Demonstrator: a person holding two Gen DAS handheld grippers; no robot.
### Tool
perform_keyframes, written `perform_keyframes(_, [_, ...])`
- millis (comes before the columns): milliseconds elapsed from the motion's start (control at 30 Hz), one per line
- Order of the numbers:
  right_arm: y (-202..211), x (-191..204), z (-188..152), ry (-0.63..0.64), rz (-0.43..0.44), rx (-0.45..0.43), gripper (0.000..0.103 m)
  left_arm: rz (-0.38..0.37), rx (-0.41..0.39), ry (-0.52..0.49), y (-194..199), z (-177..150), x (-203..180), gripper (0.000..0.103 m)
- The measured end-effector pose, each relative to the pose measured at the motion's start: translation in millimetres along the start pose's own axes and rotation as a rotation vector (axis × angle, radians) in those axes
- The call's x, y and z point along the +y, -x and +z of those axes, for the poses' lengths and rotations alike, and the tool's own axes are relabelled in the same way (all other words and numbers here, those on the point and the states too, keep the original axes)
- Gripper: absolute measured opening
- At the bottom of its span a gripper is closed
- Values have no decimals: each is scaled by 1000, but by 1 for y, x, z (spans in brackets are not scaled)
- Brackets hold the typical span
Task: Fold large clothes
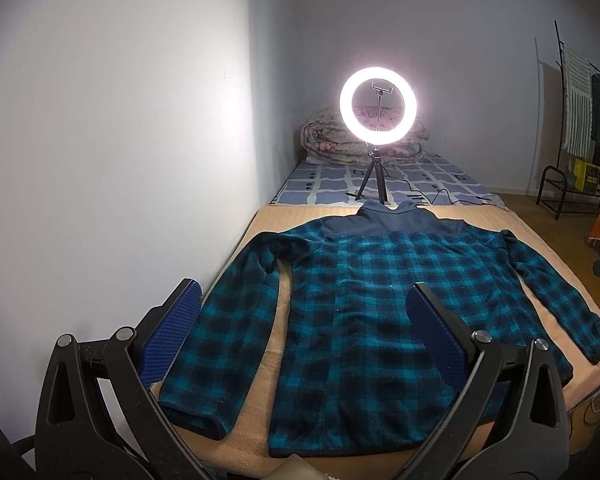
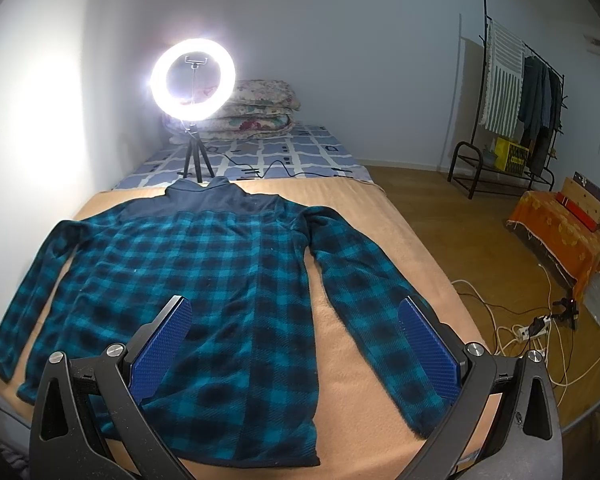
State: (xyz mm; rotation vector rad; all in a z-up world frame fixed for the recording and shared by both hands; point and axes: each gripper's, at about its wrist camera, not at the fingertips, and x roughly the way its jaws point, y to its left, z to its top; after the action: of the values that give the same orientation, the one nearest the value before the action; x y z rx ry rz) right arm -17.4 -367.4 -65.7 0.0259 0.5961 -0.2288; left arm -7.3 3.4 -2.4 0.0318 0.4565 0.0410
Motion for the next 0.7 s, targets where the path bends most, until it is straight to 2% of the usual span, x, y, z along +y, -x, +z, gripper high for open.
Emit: perform_keyframes(700, [0,-1,0,0,0,0,102,6,-15,-3,4,-2,-1,103])
